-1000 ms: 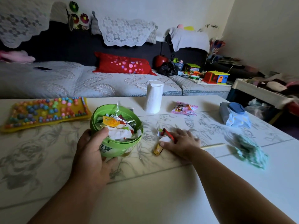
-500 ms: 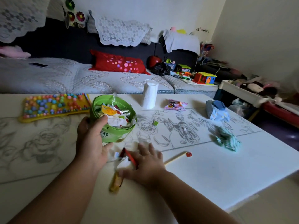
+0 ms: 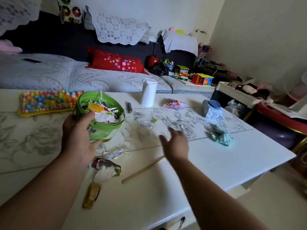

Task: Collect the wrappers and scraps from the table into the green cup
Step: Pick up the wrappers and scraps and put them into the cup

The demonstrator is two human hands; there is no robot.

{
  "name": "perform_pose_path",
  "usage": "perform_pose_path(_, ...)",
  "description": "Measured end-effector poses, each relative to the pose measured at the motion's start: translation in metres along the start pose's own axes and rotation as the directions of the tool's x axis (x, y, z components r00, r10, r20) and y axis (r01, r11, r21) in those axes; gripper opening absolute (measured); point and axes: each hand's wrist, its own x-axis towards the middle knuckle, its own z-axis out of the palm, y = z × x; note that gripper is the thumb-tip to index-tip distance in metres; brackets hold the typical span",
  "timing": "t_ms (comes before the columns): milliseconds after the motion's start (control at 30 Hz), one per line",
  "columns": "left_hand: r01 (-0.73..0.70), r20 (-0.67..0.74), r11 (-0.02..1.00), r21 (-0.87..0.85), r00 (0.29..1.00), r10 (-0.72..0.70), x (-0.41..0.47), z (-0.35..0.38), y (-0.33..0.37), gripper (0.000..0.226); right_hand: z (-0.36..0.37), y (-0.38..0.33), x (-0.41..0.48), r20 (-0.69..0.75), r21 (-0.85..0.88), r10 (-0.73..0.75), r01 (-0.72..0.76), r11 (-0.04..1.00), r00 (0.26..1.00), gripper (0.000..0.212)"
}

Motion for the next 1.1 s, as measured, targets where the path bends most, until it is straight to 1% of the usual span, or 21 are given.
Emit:
perform_pose_path(67,0.004,0.015,1.0,-0.009,1.0,-0.003,0.0,0.003,-0.004,0.046,-0.01,0.038,0.023,0.033,-0.089,0.211,-0.208,0.974,0.977,0.054)
perform_pose_path(100,0.005,0.027,1.0,-0.016,1.0,-0.004,0.001,0.005,-0.007,0.049,-0.011,0.055,0.031,0.054,-0.15,0.291,-0.281,0.948,0.955,0.051)
perform_pose_path(133,0.007,0.036,1.0,-0.02,0.999,-0.006,0.002,0.007,-0.011,0.053,-0.01,0.067,0.035,0.066,-0.195,0.343,-0.325,0.925,0.937,0.047)
perform_pose_path(167,0.011,0.044,1.0,-0.019,0.999,-0.01,0.004,0.009,-0.014,0.056,-0.008,0.076,0.038,0.071,-0.207,0.362,-0.341,0.917,0.929,0.041)
perform_pose_path(233,0.018,0.064,1.0,-0.021,0.998,-0.016,0.008,0.013,-0.021,0.057,-0.003,0.083,0.042,0.078,-0.142,0.351,-0.338,0.93,0.933,0.029)
perform_pose_path(300,0.029,0.081,0.999,-0.016,0.996,-0.028,0.011,0.02,-0.028,0.052,-0.004,0.084,0.045,0.103,-0.072,0.358,-0.352,0.933,0.928,0.02)
perform_pose_path(367,0.04,0.093,0.999,-0.004,0.995,-0.04,0.014,0.027,-0.033,0.051,-0.007,0.085,0.049,0.118,-0.039,0.371,-0.369,0.929,0.921,0.014)
perform_pose_path(400,0.048,0.094,0.999,-0.001,0.994,-0.048,0.014,0.03,-0.035,0.048,-0.009,0.085,0.052,0.126,-0.021,0.374,-0.374,0.927,0.919,0.015)
perform_pose_path(433,0.056,0.093,0.998,0.006,0.994,-0.056,0.016,0.034,-0.038,0.043,-0.009,0.086,0.056,0.14,-0.005,0.368,-0.371,0.929,0.919,0.022)
perform_pose_path(500,0.072,0.085,0.997,0.027,0.994,-0.074,0.018,0.041,-0.044,0.031,-0.009,0.085,0.066,0.178,0.021,0.315,-0.323,0.946,0.932,0.029)
perform_pose_path(533,0.082,0.09,0.996,0.031,0.992,-0.085,0.018,0.043,-0.047,0.028,-0.009,0.084,0.074,0.173,0.041,0.286,-0.297,0.954,0.942,0.03)
perform_pose_path(600,0.099,0.104,0.995,0.034,0.989,-0.102,0.02,0.046,-0.053,0.024,-0.008,0.081,0.094,0.105,0.123,0.274,-0.286,0.95,0.956,0.032)
perform_pose_path(667,0.11,0.109,0.993,0.033,0.988,-0.113,0.023,0.047,-0.056,0.019,-0.006,0.081,0.118,0.034,0.219,0.301,-0.301,0.928,0.953,0.034)
perform_pose_path(700,0.112,0.115,0.993,0.03,0.987,-0.115,0.025,0.046,-0.057,0.019,-0.003,0.081,0.13,0.017,0.226,0.307,-0.302,0.926,0.952,0.035)
perform_pose_path(800,0.088,0.109,0.996,0.024,0.99,-0.09,0.032,0.044,-0.058,0.024,0.011,0.085,0.156,0.031,0.109,0.247,-0.249,0.962,0.968,0.039)
perform_pose_path(867,0.042,0.116,0.997,0.071,0.992,-0.05,0.036,0.042,-0.059,0.027,0.02,0.09,0.169,0.086,0.035,0.22,-0.223,0.974,0.972,0.042)
perform_pose_path(900,0.039,0.111,0.995,0.087,0.993,-0.048,0.037,0.041,-0.061,0.027,0.022,0.092,0.174,0.116,0.012,0.218,-0.221,0.975,0.969,0.039)
perform_pose_path(967,0.065,0.076,0.995,0.07,0.995,-0.07,0.038,0.041,-0.063,0.03,0.022,0.095,0.187,0.183,-0.018,0.22,-0.221,0.975,0.958,0.024)
perform_pose_path(1033,0.066,0.068,0.995,0.075,0.995,-0.071,0.037,0.044,-0.065,0.031,0.019,0.096,0.196,0.232,-0.067,0.196,-0.185,0.98,0.953,0.013)
perform_pose_path(1100,0.064,0.07,0.996,0.068,0.995,-0.069,0.032,0.048,-0.067,0.031,0.018,0.096,0.199,0.235,-0.128,0.182,-0.155,0.98,0.955,0.011)
